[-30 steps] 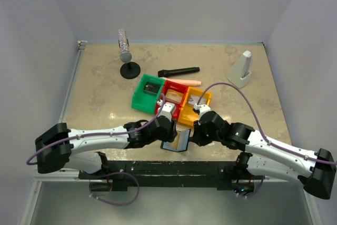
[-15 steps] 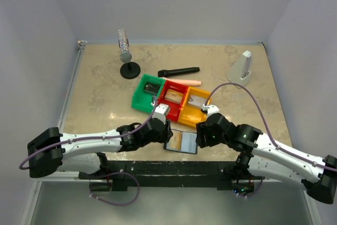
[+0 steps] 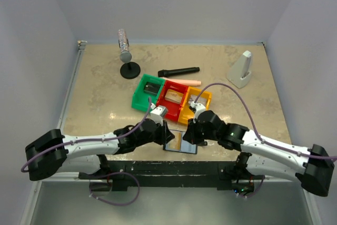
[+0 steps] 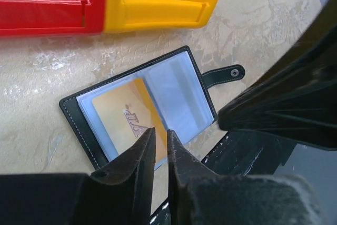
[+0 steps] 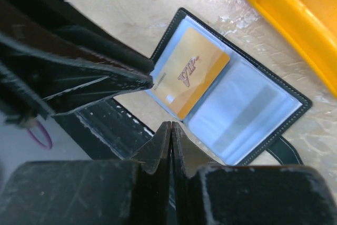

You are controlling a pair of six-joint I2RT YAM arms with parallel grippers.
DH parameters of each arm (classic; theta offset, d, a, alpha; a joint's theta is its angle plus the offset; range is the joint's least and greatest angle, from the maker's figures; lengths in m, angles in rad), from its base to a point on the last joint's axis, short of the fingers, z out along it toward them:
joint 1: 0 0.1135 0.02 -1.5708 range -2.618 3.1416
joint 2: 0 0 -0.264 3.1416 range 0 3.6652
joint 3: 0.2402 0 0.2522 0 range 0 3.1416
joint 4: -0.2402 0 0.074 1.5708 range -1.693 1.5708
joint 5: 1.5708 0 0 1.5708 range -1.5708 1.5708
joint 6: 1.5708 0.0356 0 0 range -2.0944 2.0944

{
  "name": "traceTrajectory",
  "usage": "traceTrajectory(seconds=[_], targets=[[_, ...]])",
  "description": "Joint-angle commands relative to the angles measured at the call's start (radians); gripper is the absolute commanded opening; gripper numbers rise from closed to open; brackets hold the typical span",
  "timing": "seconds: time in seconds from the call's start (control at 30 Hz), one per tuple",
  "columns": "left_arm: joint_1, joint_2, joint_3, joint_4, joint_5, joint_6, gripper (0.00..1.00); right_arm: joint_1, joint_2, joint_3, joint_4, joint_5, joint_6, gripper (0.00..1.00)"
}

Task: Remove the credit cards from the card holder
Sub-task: Remove the credit card from the card holder.

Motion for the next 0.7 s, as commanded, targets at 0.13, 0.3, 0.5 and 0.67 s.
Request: traceTrajectory(seconds=[0.13,0.3,0.5,0.67], targets=[[0.006,0.054,-0.028,0.047,-0.054,-0.084,0.07,0.004,0.155,-0.085,0.317,-0.032,0.149,0.31],[0.006,0.103,-0.033,0.066,-0.048,-0.086,0.04,0.004,0.235,-0.083,0.357,-0.027,0.182,0.40],[0.006,0.140,-0.037,0.079,-0.046,-0.094,0.01,0.002,0.293,-0.097,0.385,-0.016,0.205,0.40],[0.008,0.154,-0.053,0.074,-0.060,-0.114,0.00,0.004,0.323,-0.101,0.392,-0.007,0.215,0.40]])
